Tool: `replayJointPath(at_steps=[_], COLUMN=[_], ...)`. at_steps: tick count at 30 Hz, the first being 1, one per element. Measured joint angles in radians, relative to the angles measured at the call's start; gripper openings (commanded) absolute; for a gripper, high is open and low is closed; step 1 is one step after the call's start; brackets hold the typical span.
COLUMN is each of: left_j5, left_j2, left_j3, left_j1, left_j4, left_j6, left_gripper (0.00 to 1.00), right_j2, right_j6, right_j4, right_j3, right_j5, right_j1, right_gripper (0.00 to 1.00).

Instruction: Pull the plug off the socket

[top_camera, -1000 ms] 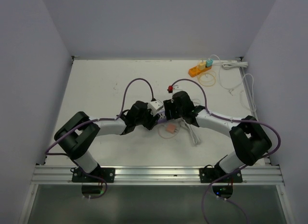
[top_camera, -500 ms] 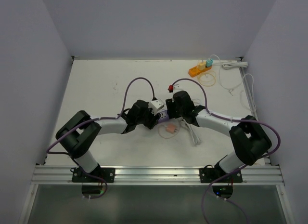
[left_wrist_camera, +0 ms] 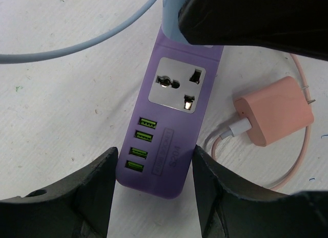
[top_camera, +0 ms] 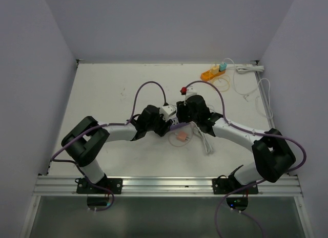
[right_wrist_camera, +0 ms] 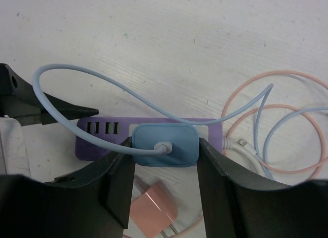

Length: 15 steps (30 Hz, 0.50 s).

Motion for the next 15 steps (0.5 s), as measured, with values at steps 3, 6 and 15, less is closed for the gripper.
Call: replayJointPath(at_steps=[3,6,15], left_j5=[0.002,0.002,-0.005], left_j2=[0.003,0.003,0.002], left_j3=[0.003,0.003,0.003], left_j1=[0.000,0.000,0.000], left_j4=[0.000,0.000,0.000], left_j6=[0.000,0.000,-0.010], left_gripper=[0.19,0.19,0.15], right_j2=[-0.012,-0.022,-0.066], right_j6=[0.000,0.000,0.013], right_j4=[0.003,0.000,-0.037], right_j3=[0.000,0.000,0.000], right_j5=[-0.002,0.018,0.093], right_j1=[0.000,0.000,-0.025], right_gripper=[0.00,0.00,0.00])
